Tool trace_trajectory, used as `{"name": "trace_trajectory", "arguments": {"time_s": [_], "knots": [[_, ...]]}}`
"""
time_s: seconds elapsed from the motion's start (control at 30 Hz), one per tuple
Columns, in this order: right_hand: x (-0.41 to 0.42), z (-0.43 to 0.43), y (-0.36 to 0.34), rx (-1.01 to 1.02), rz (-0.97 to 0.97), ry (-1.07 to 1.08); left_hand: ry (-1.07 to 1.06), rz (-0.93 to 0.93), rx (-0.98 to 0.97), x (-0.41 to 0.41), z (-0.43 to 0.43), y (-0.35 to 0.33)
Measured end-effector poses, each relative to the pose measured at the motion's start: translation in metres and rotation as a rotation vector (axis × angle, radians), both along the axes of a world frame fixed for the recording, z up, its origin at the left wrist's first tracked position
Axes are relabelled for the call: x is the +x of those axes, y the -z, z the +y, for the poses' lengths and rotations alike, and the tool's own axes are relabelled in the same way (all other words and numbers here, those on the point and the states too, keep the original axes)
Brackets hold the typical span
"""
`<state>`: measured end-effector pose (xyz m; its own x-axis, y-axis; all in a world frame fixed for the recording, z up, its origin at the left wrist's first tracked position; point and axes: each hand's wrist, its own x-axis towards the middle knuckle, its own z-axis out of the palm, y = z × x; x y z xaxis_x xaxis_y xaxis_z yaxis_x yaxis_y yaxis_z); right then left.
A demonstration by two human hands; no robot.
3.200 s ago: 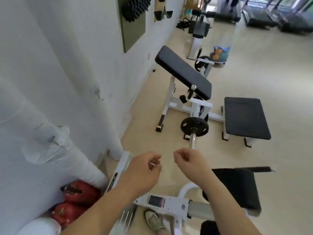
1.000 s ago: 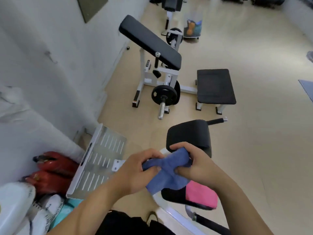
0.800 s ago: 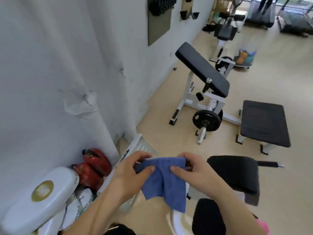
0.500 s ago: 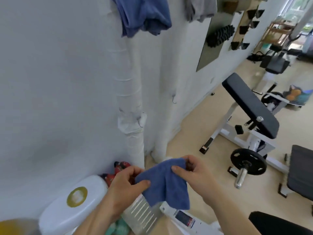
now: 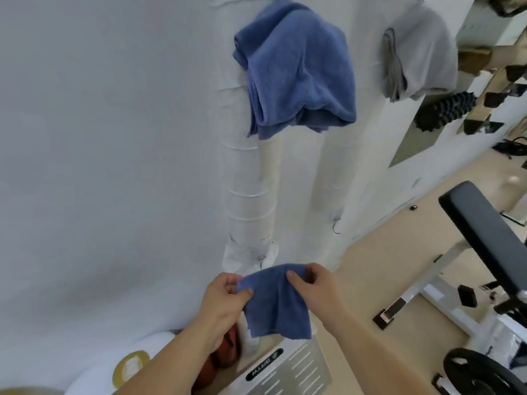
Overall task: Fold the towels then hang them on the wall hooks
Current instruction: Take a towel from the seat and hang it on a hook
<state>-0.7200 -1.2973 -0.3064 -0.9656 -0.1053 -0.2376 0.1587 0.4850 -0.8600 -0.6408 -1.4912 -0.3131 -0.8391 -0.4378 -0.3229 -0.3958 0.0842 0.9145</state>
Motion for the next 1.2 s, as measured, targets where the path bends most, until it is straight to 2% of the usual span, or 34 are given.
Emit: {"name": "trace_trajectory", "arguments": {"time_s": [0.17,0.3,0.43,0.53,0.63,0.73,0.8,0.87,0.93,1.03,1.2], "knots": [[-0.064,-0.009,0.033,0.098,-0.016,-0.149,-0.138,-0.070,-0.051,-0.038,0.000,0.027],[-0.098,-0.019,0.055,0.153,-0.024,-0.206,-0.129,-0.102,-0.176,-0.065,-0.002,0.041],[-0.119,-0.032,0.070,0.324,0.007,-0.324,-0.060,-0.200,-0.318,-0.078,-0.014,0.064],[-0.122,-0.037,0.086,0.431,-0.005,-0.371,-0.070,-0.233,-0.343,-0.077,-0.016,0.077],[-0.119,-0.037,0.093,0.450,-0.039,-0.357,-0.091,-0.236,-0.333,-0.077,-0.010,0.088],[-0.114,-0.036,0.085,0.531,0.180,-0.383,-0.104,-0.246,-0.341,-0.080,-0.005,0.091],[-0.112,-0.038,0.078,0.516,0.303,-0.559,-0.106,-0.263,-0.335,-0.082,-0.005,0.091],[-0.108,-0.037,0.072,0.477,0.244,-0.715,-0.095,-0.284,-0.340,-0.083,-0.006,0.089],[-0.107,-0.033,0.068,0.528,0.189,-0.787,-0.112,-0.258,-0.371,-0.084,-0.005,0.087],[-0.106,-0.031,0.066,0.687,0.217,-0.866,-0.160,-0.096,-0.449,-0.082,0.003,0.081],[-0.101,-0.037,0.079,0.657,0.214,-0.776,0.131,0.020,-0.705,-0.075,0.008,0.087]]}}
